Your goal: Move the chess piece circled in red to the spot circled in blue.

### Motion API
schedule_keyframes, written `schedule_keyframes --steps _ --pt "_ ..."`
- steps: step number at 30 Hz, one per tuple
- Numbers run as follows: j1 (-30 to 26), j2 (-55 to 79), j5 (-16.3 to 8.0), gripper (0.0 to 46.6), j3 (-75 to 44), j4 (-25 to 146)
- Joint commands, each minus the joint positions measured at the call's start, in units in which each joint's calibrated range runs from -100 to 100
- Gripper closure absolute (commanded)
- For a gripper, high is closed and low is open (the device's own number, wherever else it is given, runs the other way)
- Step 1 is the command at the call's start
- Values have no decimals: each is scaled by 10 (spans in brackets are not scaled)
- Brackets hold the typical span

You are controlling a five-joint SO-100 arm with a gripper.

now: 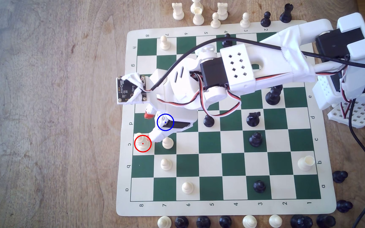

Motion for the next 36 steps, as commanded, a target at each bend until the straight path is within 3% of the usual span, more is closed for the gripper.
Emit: schedule_keyframes --steps 1,36 --pt "-2 -2 1 301 -49 -4" --pt "-15 139 -3 290 -216 7"
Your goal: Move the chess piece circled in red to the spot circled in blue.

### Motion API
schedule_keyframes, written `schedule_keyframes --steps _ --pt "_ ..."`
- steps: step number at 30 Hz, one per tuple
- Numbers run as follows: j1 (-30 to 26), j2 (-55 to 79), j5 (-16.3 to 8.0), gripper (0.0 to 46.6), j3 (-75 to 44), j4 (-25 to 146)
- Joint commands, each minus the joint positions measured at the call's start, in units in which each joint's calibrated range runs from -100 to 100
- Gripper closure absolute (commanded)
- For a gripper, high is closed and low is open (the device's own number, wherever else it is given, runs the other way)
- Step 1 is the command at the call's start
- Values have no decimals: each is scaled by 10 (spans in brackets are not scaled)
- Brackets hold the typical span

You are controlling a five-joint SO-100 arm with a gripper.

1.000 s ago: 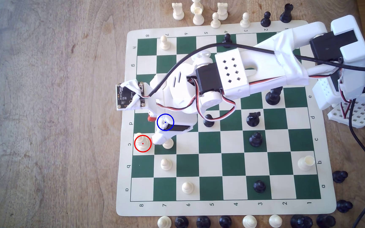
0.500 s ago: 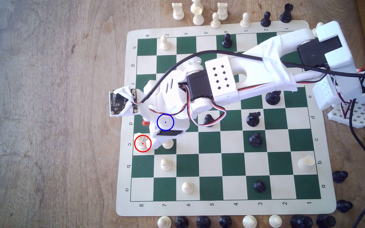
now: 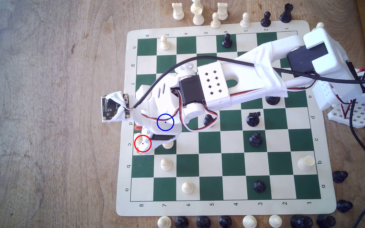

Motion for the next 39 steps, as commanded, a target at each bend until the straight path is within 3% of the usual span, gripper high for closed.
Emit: schedule_keyframes --steps 1,19,39 --pt "-5 -18 -3 290 -52 2" --pt "-2 6 -4 297 -80 3" --pt "-5 14 -3 361 -85 6"
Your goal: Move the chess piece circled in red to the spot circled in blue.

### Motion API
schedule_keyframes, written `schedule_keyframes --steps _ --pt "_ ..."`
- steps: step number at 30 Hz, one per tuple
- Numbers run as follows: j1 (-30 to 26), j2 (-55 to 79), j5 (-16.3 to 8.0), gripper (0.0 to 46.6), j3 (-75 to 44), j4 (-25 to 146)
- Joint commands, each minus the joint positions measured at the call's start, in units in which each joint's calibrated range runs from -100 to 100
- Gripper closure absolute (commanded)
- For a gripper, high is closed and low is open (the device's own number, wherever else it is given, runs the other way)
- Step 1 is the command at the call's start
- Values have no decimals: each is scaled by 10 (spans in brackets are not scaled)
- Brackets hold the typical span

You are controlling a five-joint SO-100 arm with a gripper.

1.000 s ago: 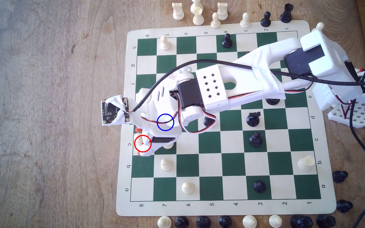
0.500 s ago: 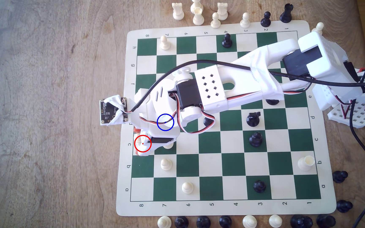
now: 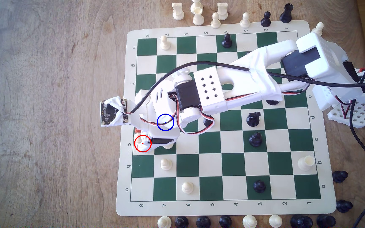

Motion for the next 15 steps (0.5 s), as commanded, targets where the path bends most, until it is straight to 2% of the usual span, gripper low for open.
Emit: schedule_keyframes --steps 1,6,15 --pt "-4 -21 0 364 -58 5" --pt "-6 -21 2 393 -59 6" --pt "-6 -27 3 415 -66 10"
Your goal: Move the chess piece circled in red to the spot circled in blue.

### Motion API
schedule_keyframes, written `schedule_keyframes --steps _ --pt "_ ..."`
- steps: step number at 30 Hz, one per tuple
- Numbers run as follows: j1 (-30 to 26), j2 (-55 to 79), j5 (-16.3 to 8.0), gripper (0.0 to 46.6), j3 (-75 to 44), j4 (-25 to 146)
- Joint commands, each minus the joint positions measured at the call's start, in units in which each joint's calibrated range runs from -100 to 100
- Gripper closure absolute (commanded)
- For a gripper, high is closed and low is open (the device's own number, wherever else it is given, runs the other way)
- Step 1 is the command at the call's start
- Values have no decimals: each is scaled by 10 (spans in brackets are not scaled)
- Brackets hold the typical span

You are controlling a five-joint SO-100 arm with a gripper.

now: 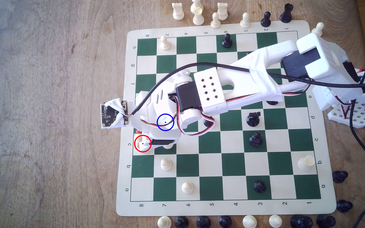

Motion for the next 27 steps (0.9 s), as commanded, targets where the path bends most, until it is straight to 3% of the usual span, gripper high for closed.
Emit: schedule_keyframes --steps 1,10,14,20,27 --pt "-1 -28 3 418 -69 7" --pt "2 -52 3 420 -199 100" --pt "3 -118 4 419 -123 98" --pt "8 -250 8 416 92 29" --pt "32 -290 12 414 146 22"
